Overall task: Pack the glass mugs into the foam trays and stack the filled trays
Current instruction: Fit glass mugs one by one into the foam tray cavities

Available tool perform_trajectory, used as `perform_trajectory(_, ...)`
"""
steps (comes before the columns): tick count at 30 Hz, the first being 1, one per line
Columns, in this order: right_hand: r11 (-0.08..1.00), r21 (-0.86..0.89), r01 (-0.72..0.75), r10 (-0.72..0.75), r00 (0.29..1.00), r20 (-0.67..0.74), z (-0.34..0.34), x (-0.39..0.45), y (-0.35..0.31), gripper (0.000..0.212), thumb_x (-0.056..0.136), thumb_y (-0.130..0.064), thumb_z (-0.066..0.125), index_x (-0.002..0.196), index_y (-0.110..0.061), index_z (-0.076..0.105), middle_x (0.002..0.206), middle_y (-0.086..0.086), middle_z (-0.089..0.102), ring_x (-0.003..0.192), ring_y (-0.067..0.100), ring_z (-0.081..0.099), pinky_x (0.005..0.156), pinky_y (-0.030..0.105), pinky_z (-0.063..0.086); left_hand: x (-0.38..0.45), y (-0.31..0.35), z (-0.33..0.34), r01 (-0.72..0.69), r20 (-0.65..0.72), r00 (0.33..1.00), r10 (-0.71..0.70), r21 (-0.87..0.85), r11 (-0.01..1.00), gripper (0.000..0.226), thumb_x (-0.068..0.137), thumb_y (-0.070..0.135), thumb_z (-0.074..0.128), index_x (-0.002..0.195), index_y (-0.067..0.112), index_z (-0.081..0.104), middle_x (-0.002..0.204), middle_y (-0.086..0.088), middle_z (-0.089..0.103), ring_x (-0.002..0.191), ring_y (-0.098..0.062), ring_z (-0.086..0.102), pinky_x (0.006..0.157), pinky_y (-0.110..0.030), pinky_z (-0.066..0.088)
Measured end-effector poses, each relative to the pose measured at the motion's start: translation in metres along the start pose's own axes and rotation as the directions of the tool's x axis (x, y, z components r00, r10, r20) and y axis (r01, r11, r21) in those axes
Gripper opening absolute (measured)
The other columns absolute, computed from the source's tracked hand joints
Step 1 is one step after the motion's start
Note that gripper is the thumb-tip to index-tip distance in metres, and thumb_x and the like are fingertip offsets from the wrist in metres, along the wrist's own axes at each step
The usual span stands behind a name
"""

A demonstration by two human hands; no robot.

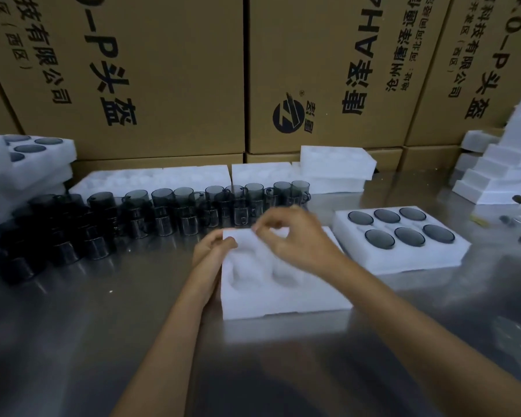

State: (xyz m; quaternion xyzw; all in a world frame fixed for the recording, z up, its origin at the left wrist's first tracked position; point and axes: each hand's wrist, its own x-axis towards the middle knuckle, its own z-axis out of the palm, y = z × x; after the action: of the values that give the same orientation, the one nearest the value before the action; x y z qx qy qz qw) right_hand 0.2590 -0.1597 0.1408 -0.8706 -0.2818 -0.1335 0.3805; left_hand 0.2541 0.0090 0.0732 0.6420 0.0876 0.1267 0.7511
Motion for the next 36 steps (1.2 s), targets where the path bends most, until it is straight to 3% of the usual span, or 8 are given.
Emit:
perform_trajectory(2,0.986,0.038,-0.160,0.163,0.983,-0.086,-0.008,0.034,0.026,0.006,0.085,-0.031,0.060,0.085,-0.036,0.064,0.088,-0.013,0.071,0.091,0.010,0.065,0.095,0.041,0.049,0.004,-0.003,0.003,-0.009,-0.048,0.999,0.009,0.016,1.000,0.022,0.085,-0.003,0.061,0.104,0.005,0.070,0.091,-0.012,0.071,0.080,-0.022,0.064,0.074,-0.033,0.051)
perform_trajectory(6,0.856,-0.052,-0.514,0.516,0.856,0.036,-0.013,0.095,0.094,0.031,0.086,-0.012,0.051,0.115,-0.021,0.055,0.115,0.008,0.064,0.115,0.033,0.057,0.101,0.044,0.047,0.018,-0.006,0.005,-0.019,-0.069,0.997,0.021,0.035,0.999,0.027,0.087,-0.005,0.062,0.109,0.008,0.070,0.095,-0.010,0.073,0.079,-0.019,0.066,0.069,-0.026,0.052)
perform_trajectory(10,0.808,-0.168,-0.564,0.587,0.792,0.168,0.006,0.133,0.134,0.054,0.092,-0.009,0.049,0.145,-0.015,0.042,0.143,0.015,0.050,0.132,0.036,0.046,0.111,0.041,0.038,0.032,-0.009,0.006,-0.008,-0.062,0.998,0.008,0.006,1.000,0.026,0.087,-0.003,0.063,0.109,0.009,0.071,0.092,-0.007,0.072,0.078,-0.017,0.066,0.066,-0.022,0.052)
perform_trajectory(14,0.773,-0.243,-0.586,0.631,0.751,0.194,0.028,0.146,0.159,0.050,0.095,-0.013,0.051,0.144,-0.010,0.039,0.147,0.014,0.045,0.134,0.033,0.044,0.114,0.041,0.034,0.041,-0.012,0.006,0.010,-0.060,0.998,-0.011,-0.013,1.000,0.024,0.086,-0.001,0.065,0.105,0.013,0.073,0.098,-0.012,0.074,0.082,-0.020,0.068,0.073,-0.029,0.054)
perform_trajectory(19,0.743,-0.347,-0.572,0.607,0.795,-0.011,0.026,0.143,0.158,0.035,0.086,-0.032,0.069,0.110,-0.014,0.051,0.122,0.011,0.061,0.115,0.030,0.056,0.081,0.028,0.040,0.042,-0.013,0.003,0.028,-0.037,0.999,-0.028,-0.018,0.999,0.024,0.086,0.002,0.066,0.105,0.016,0.073,0.104,-0.011,0.074,0.088,-0.023,0.069,0.085,-0.039,0.054)
perform_trajectory(22,0.749,-0.358,-0.557,0.583,0.811,-0.041,0.017,0.132,0.147,0.038,0.083,-0.043,0.074,0.095,-0.014,0.052,0.115,0.010,0.065,0.111,0.030,0.059,0.078,0.029,0.039,0.040,-0.012,0.002,0.040,-0.025,0.999,-0.040,-0.006,0.999,0.025,0.085,0.002,0.066,0.104,0.017,0.074,0.104,-0.011,0.074,0.093,-0.031,0.069,0.088,-0.043,0.054)
perform_trajectory(29,0.879,0.010,-0.476,0.469,0.862,-0.195,-0.008,0.077,0.083,0.049,0.069,-0.050,0.085,0.070,-0.017,0.049,0.068,-0.004,0.053,0.074,0.018,0.053,0.064,0.030,0.037,0.025,-0.003,-0.007,0.069,0.010,0.998,-0.068,-0.036,0.997,0.027,0.085,0.000,0.066,0.106,0.017,0.074,0.094,-0.005,0.077,0.075,-0.015,0.071,0.067,-0.025,0.055)
perform_trajectory(36,0.854,0.449,-0.263,0.234,0.965,0.121,0.001,-0.002,0.009,0.060,0.059,-0.034,0.091,0.099,-0.035,0.046,0.076,-0.009,0.068,0.059,0.001,0.055,0.060,0.012,0.042,-0.016,0.006,-0.028,0.115,0.062,0.992,-0.112,-0.044,0.992,0.032,0.084,0.000,0.067,0.112,0.017,0.073,0.099,-0.009,0.076,0.080,-0.020,0.073,0.066,-0.026,0.058)
